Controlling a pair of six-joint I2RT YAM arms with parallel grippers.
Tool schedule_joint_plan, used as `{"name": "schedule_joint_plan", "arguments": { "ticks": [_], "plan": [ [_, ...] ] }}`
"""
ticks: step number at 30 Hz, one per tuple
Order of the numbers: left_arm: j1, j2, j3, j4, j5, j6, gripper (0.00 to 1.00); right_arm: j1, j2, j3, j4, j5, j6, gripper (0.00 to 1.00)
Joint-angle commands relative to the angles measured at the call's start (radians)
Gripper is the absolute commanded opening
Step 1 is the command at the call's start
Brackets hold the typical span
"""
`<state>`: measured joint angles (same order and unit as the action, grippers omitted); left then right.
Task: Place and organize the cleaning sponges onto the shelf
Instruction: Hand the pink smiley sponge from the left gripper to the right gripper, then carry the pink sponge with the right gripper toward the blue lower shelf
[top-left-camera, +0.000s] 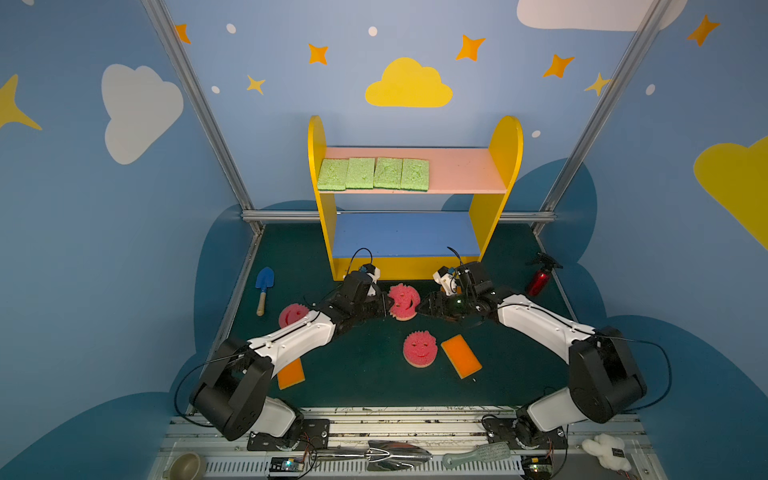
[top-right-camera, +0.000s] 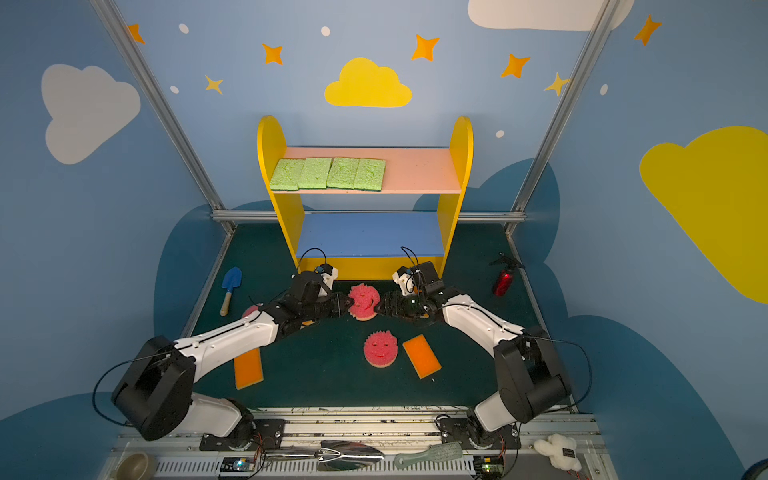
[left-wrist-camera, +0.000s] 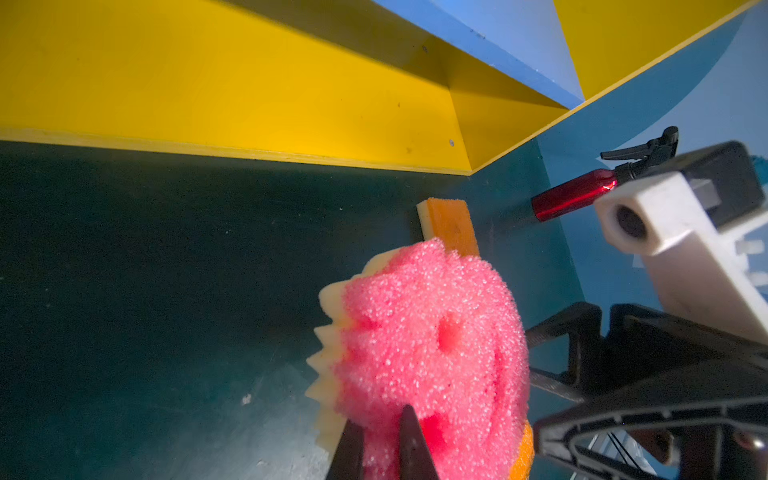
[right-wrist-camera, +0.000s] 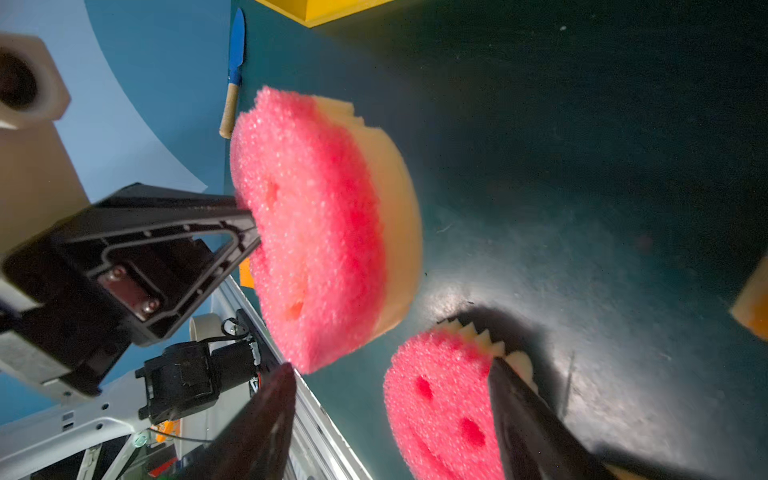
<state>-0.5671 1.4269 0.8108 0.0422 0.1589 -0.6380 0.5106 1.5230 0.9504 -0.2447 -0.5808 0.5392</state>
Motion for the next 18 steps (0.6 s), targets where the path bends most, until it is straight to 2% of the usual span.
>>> {"name": "schedule_joint_plan", "arguments": {
  "ticks": [1, 5, 8, 12, 18],
  "plan": [
    [0.017, -0.054, -0.018, -0.034, 0.020, 0.009, 0.03, 0.005, 0.025, 0.034, 0.061, -0.052, 0.044, 0.68],
    [0.036, -0.097, -0.047, -0.016, 0.044, -0.004, 0.03, 0.006, 0.052, 0.037, 0.115, -0.079, 0.079, 0.63],
    [0.045, -0.108, -0.093, 0.072, 0.067, -0.046, 0.03, 0.006, 0.074, 0.034, 0.168, -0.117, 0.110, 0.63],
    [0.053, -0.086, -0.091, 0.088, 0.118, -0.060, 0.03, 0.005, 0.091, 0.029, 0.247, -0.163, 0.156, 0.62],
    [0.062, -0.099, -0.098, 0.113, 0.123, -0.077, 0.03, 0.003, 0.111, 0.024, 0.296, -0.180, 0.185, 0.46]
  ]
}}
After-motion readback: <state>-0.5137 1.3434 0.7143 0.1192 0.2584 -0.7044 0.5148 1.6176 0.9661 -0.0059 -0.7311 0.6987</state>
